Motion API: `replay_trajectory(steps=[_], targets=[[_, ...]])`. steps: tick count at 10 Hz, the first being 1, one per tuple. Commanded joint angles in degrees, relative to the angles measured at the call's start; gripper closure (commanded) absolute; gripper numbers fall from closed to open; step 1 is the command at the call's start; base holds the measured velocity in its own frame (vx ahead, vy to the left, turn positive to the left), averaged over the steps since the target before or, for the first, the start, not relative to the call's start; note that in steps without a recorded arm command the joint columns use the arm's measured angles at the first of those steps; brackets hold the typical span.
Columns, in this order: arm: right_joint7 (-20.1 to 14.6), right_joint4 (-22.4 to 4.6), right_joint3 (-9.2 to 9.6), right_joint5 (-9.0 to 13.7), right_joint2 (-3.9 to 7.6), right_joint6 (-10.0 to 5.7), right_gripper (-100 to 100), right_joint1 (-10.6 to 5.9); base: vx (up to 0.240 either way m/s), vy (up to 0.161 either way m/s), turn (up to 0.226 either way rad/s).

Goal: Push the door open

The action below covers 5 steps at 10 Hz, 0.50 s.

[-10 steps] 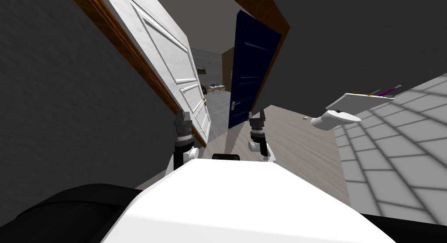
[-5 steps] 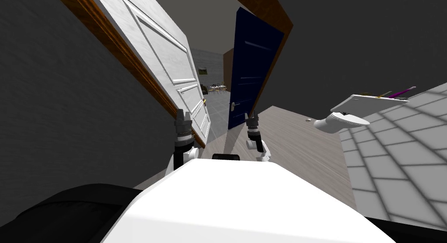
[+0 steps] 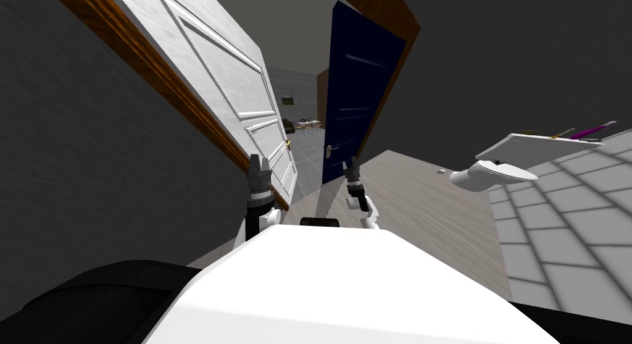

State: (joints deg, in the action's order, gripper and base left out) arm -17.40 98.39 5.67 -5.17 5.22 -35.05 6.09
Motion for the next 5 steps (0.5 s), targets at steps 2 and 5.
replay_trajectory(steps=[2,5], targets=[[-1.27,-4.7,0.39,-1.21,0.58,0.01,-100,-2.61,0.068,-0.096,0.061],[-2.3,-9.52,0.61,-2.15,1.09,0.19,-100,-4.97,0.084,-0.096,0.05]])
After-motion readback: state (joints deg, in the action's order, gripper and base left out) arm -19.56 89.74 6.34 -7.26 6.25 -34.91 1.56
